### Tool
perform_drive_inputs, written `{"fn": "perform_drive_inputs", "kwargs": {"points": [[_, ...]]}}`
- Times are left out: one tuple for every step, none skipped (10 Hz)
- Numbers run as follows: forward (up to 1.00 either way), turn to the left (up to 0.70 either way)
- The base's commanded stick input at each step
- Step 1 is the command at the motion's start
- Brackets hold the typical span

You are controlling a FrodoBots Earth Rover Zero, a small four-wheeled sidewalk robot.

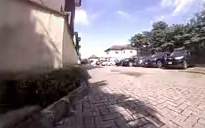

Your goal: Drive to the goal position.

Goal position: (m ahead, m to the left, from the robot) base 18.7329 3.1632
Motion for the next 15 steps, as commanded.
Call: {"fn": "perform_drive_inputs", "kwargs": {"points": [[0.69, 0.03], [0.69, 0.03], [0.69, 0.03], [0.69, 0.03], [0.69, 0.03], [0.69, 0.03], [0.69, 0.03], [0.69, 0.03], [0.69, 0.03], [0.69, 0.03], [0.69, 0.03], [0.69, 0.03], [0.69, 0.03], [0.69, 0.03], [0.69, 0.03]]}}
